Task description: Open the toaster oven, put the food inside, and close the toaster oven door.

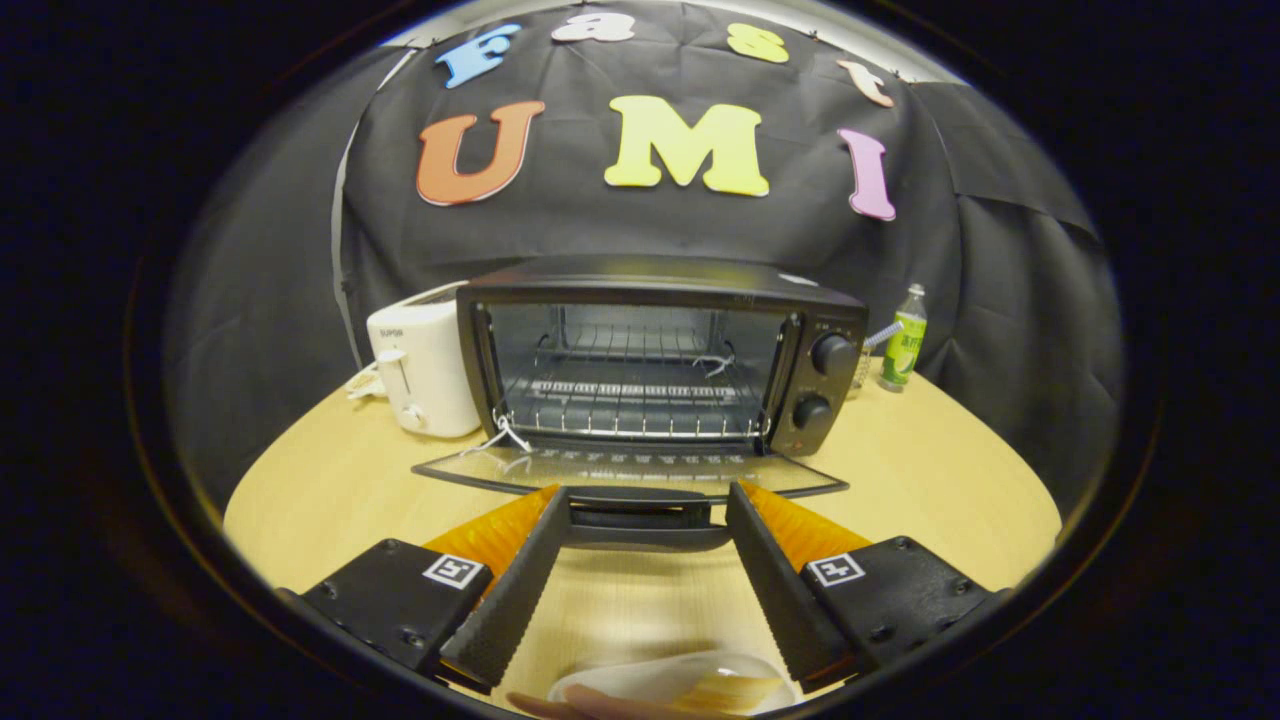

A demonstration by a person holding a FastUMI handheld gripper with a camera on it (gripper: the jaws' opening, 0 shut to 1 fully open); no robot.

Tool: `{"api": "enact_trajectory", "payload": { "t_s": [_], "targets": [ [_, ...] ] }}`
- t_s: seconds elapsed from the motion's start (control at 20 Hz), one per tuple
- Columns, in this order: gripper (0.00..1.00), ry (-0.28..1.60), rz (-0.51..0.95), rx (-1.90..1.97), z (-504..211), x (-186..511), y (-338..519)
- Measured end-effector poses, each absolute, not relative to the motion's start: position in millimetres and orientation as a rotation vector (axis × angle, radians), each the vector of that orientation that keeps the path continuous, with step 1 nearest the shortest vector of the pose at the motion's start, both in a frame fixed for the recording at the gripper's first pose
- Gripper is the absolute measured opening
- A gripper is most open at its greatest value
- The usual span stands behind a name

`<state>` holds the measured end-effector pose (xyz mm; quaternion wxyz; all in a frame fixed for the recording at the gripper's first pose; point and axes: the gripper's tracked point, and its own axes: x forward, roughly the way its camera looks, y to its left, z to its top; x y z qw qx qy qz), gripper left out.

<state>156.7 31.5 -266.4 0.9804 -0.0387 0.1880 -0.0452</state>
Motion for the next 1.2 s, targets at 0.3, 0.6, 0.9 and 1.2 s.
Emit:
{"api": "enact_trajectory", "payload": {
  "t_s": [0.3, 0.6, 0.9, 1.2],
  "targets": [
    [1.0, 0.536, -0.094, -0.042, -316.2, 149.4, 35.2],
    [1.0, 0.497, -0.082, -0.091, -298.0, 142.9, 45.5],
    [1.0, 0.375, -0.058, -0.163, -254.9, 86.9, 48.4],
    [1.0, 0.275, -0.096, -0.198, -243.1, 22.9, 10.4]
  ]
}}
